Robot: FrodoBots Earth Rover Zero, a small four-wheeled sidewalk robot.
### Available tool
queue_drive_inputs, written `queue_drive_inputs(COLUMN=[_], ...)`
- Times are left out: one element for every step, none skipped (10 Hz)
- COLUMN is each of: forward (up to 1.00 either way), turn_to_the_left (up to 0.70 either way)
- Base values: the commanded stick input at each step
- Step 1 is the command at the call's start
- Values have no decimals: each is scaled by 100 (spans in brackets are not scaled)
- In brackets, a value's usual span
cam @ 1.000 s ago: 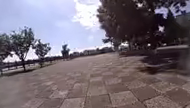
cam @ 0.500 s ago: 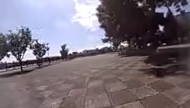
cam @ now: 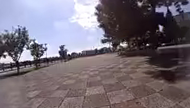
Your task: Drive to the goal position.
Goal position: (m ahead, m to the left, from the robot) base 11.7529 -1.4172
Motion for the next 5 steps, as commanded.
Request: queue_drive_inputs(forward=[70,70,70,70,70], turn_to_the_left=[0,0,0,0,0])
